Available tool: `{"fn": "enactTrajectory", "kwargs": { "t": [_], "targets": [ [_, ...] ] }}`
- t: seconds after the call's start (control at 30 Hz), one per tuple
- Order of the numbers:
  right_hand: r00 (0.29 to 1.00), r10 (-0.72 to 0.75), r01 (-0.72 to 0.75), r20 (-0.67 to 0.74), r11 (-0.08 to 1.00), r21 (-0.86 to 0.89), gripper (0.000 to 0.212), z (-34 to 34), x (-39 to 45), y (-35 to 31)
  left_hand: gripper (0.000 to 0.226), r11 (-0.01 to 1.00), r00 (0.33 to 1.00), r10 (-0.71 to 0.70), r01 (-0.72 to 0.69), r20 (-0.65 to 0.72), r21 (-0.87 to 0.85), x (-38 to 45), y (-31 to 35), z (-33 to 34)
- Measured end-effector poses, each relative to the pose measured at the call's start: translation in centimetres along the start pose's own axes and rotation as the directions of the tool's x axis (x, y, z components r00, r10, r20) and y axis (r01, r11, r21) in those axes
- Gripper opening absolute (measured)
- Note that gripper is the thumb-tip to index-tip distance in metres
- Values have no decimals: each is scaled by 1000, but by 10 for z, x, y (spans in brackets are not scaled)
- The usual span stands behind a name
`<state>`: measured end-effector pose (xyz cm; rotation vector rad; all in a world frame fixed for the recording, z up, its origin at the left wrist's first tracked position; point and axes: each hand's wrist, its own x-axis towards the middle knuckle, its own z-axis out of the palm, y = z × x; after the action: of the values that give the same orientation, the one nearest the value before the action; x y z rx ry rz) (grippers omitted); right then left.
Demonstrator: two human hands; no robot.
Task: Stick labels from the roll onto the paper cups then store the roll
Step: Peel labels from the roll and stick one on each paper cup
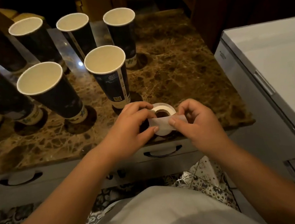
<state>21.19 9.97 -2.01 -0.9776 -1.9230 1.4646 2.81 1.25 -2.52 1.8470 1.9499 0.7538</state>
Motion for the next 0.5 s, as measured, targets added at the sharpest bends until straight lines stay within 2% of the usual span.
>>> {"fn": "enactTrajectory", "kwargs": {
  "t": [0.13, 0.27, 0.4, 0.5],
  "targets": [
    [996, 80, -70, -40, 978, 198, 22, -6, 9, 4, 10, 1000, 1000, -23, 23, 9, -14, 11, 2, -1],
    [990, 114, -91, -82, 966, 244, 30, -5, 18, 7, 8, 1000, 999, -10, 10, 39, -24, 19, -2, -3],
    [991, 92, -69, -98, 972, 223, 28, -5, 29, 9, 21, 1000, 993, -27, 27, 111, 2, 24, -8, -6],
    [983, 153, -119, -107, 956, 267, 25, -2, 35, 15, 36, 998, 978, -11, -2, 208, 60, 26, -8, -10]
  ]
}}
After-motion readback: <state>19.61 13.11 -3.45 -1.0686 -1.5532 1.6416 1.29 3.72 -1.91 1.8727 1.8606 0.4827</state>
